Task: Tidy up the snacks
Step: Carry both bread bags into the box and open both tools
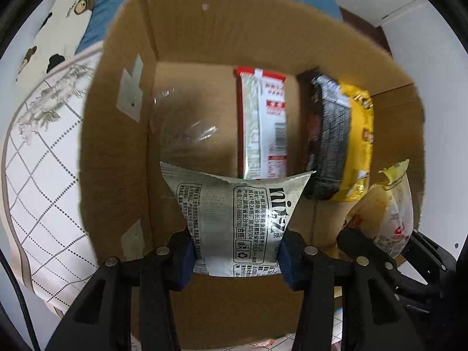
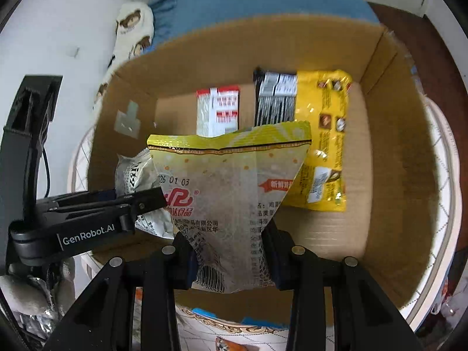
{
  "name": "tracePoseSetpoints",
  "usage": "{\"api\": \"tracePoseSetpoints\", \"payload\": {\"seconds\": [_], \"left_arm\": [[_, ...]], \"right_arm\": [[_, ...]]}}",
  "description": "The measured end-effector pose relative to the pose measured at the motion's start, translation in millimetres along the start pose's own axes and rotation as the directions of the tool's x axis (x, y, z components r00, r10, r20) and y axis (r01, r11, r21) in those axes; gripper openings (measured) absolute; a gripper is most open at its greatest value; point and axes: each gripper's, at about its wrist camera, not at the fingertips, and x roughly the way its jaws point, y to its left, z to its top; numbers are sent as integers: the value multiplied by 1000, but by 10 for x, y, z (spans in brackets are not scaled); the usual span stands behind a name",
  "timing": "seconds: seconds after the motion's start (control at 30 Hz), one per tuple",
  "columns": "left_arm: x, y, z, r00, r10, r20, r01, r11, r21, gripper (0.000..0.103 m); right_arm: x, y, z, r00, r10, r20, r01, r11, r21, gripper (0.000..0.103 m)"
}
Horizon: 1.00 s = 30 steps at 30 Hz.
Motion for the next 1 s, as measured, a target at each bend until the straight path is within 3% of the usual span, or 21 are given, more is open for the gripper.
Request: {"api": "tracePoseSetpoints", "payload": {"seconds": [0.2, 0.27, 0.3, 0.33, 0.47, 0.77, 1.0], "left_arm": [[208, 52, -43, 999, -3, -41, 2, 1000, -15, 45], [224, 52, -66, 999, 1, -34, -1, 1000, -10, 59], [223, 53, -74, 1000, -9, -30, 9, 1000, -11, 62], [224, 49, -83, 999, -22, -28, 21, 1000, -12, 66], [189, -4, -132, 1000, -13, -4, 13, 1000, -1, 72], [-68, -124, -375, 995, 33, 96, -34, 999, 16, 73], [-436, -105, -585, 962, 50, 267, -54, 999, 7, 73]], "right_arm": [[344, 36, 3, 996, -2, -91, 0, 1000, -22, 45], [432, 49, 4, 992, -3, -130, -1, 999, -34, 70], [476, 50, 1, 989, -13, -148, 8, 999, -36, 93], [487, 53, -6, 988, -20, -150, 15, 999, -38, 97], [507, 38, -33, 989, -54, -140, 48, 998, -43, 97], [253, -119, -156, 989, -134, -60, 134, 991, -11, 97], [-49, -136, -363, 981, -188, 50, 189, 982, -22, 97]]}}
